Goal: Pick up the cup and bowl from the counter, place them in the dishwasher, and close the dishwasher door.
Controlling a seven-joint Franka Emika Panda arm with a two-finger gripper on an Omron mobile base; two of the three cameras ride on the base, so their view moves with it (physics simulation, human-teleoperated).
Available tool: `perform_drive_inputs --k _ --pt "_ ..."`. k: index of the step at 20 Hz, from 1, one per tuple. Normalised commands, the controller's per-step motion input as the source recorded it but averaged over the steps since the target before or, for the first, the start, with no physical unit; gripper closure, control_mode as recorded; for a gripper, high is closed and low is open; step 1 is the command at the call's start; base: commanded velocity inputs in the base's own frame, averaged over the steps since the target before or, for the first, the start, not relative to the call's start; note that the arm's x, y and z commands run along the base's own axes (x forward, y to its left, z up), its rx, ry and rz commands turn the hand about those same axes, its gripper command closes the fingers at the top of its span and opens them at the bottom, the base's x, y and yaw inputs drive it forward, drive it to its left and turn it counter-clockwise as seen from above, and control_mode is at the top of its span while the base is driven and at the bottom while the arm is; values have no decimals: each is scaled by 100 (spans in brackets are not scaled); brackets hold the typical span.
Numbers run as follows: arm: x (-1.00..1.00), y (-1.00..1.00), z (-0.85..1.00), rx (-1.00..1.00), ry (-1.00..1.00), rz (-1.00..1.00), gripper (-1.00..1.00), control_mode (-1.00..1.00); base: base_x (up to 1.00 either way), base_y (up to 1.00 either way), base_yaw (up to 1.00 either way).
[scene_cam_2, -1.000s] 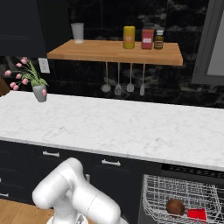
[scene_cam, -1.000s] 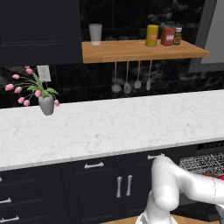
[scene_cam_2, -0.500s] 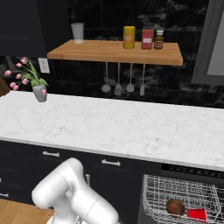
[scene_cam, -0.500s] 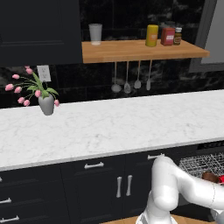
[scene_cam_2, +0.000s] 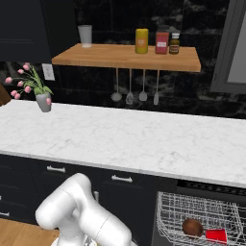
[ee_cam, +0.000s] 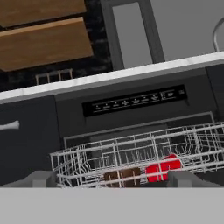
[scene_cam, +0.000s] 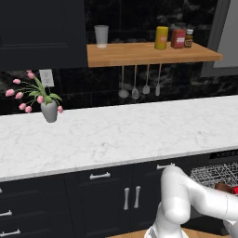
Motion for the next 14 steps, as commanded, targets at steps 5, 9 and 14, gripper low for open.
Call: perform_drive_inputs --k 5,9,14 --pt "32 -5 -49 0 26 0 -100 -100 0 0 0" --pt "48 -14 -24 0 33 0 -100 -100 0 0 0" --pt "35 -16 -15 0 12 0 -100 -100 0 0 0"
